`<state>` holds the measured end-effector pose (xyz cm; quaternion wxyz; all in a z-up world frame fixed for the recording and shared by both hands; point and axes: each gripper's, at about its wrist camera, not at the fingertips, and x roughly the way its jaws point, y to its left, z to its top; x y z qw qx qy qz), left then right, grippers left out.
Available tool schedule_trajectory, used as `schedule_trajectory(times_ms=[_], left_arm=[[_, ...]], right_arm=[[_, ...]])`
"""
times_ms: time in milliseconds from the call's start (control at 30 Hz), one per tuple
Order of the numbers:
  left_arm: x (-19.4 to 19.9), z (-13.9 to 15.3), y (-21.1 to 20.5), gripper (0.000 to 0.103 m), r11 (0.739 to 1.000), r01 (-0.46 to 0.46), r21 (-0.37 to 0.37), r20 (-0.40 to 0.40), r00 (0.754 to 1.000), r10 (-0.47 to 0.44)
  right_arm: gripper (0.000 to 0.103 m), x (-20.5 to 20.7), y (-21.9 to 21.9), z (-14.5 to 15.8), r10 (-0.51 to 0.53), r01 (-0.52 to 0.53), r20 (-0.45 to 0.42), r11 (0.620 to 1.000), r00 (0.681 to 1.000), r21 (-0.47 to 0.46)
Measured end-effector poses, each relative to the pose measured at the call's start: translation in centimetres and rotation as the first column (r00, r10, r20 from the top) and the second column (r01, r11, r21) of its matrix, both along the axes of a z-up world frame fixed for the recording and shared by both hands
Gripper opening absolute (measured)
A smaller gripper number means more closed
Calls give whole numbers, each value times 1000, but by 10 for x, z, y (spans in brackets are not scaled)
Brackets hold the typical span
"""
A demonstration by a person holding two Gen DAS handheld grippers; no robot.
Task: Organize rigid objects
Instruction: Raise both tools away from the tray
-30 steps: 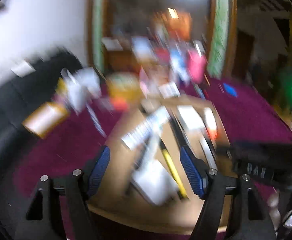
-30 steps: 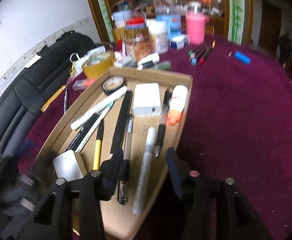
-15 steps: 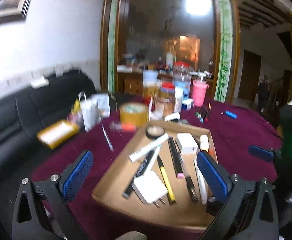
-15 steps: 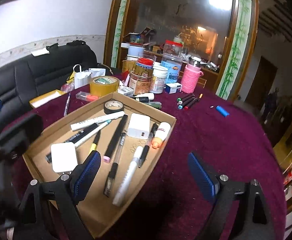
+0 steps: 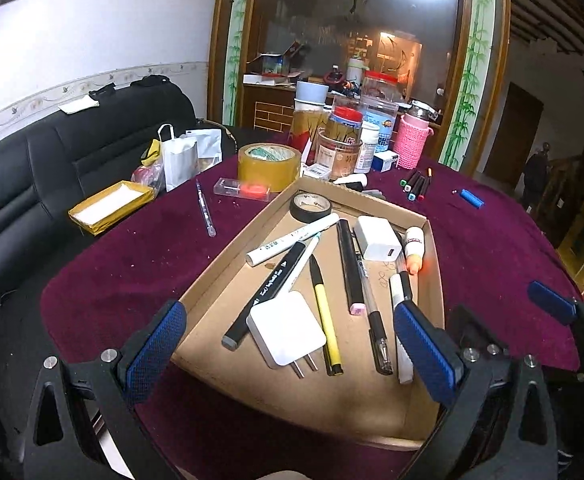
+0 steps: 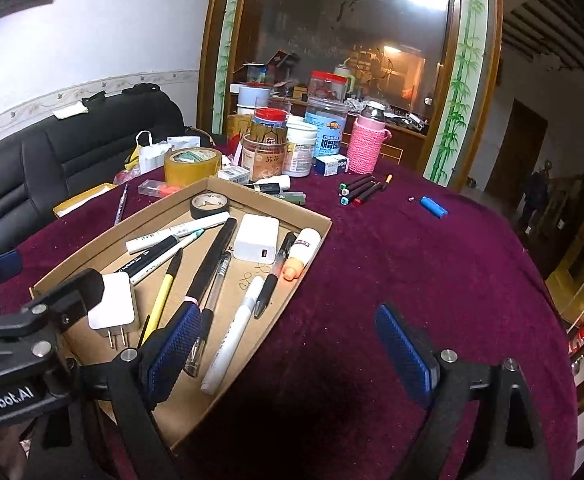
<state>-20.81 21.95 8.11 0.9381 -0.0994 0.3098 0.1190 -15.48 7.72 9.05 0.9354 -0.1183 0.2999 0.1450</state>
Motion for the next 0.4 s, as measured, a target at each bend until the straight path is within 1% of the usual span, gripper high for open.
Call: schedule_trajectory(times_ms=[267,367,400], left_arm=[[-2,1,-2,103,1000,-12,18,-3,1000,12],[-1,3,-3,103,999,-24,38,-28,999,25],[1,4,-7,103,998,-26,58,-34,999,28]], right_arm=[[92,-1,0,-2,1,-1,-11,1000,1000,-6],[92,1,0,-3,1,-1,-22,1000,1000,-15],[92,1,0,-3,1,-1,-22,1000,1000,-15]])
